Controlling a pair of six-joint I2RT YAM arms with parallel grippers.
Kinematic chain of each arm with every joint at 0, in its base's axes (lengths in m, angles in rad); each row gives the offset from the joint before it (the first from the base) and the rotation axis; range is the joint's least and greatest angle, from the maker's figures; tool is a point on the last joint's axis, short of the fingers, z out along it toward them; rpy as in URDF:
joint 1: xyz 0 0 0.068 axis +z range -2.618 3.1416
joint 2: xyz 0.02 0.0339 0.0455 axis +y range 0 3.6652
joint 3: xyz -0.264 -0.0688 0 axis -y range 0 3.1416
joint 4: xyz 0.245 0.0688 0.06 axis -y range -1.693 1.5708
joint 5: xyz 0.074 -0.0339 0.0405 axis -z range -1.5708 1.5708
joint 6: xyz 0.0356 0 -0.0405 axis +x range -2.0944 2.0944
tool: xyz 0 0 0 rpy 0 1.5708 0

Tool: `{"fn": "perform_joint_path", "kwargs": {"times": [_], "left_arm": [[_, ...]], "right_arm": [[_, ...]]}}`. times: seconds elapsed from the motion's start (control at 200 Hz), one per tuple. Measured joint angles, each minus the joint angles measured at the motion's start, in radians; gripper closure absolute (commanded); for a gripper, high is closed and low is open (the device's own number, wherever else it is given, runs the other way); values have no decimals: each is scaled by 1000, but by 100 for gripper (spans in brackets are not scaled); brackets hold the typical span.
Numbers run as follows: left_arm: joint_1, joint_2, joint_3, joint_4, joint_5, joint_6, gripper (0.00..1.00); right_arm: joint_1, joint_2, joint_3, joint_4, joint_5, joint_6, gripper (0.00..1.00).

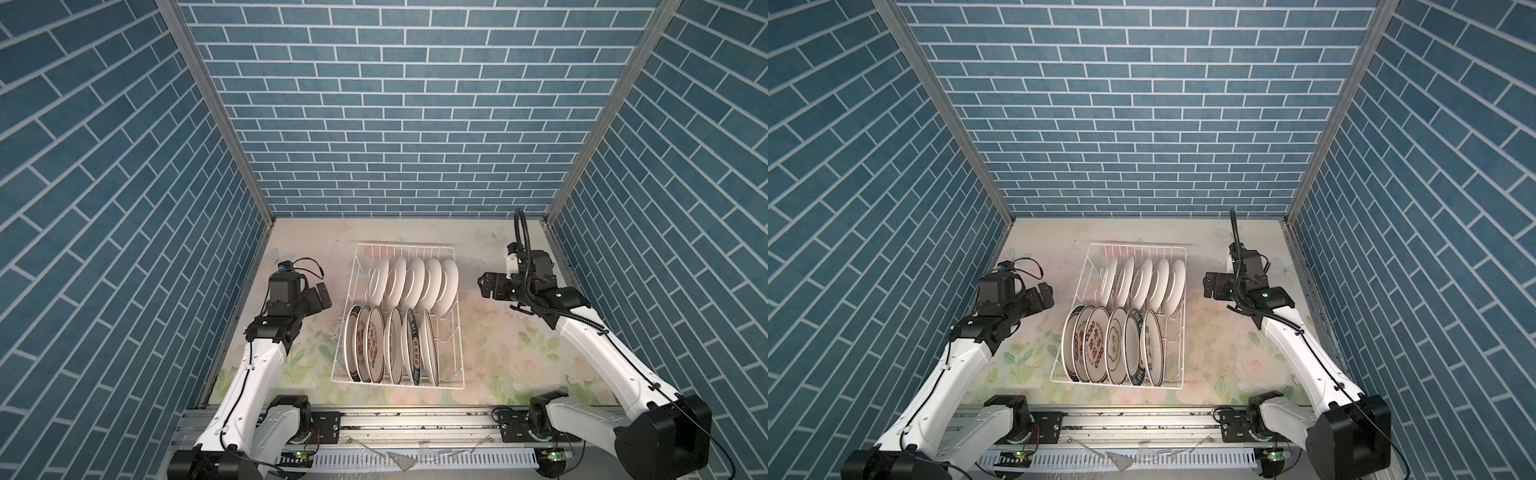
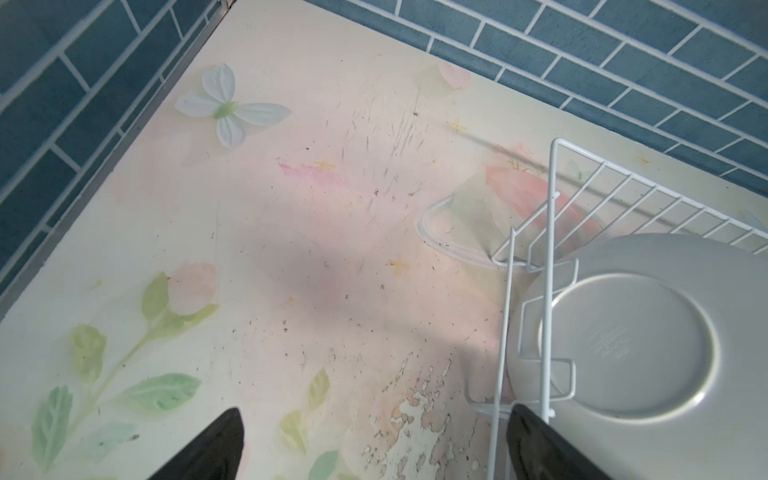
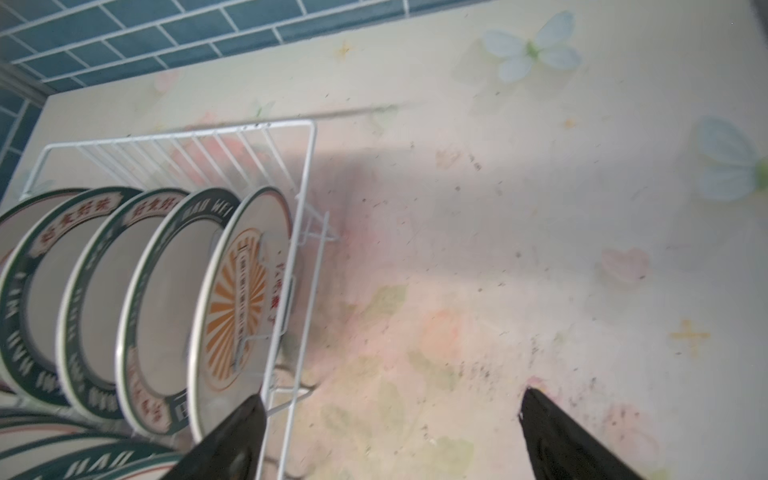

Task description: Unload the plates from the dish rack

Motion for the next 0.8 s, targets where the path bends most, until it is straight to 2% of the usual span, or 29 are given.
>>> {"fn": "perform_joint_path", "kwargs": {"times": [0.23,0.36,0.5,0.675,0.8], "left_arm": [[0,-5,9,-59,76,-50,1],[0,-8,17,-83,100,-66,1],[0,-47,17,-121,100,-71,1],[0,-111,16,-160,125,-92,1],[0,-144,15,-179,146,-111,1]], "right_arm": [[66,-1,11,-85,-44,24,6],[63,57,116,-120,-40,22,6],[52,244,341,-141,-48,-28,6],[27,571,728,-237,-85,-187,8],[13,731,900,-300,-119,-288,11]]}}
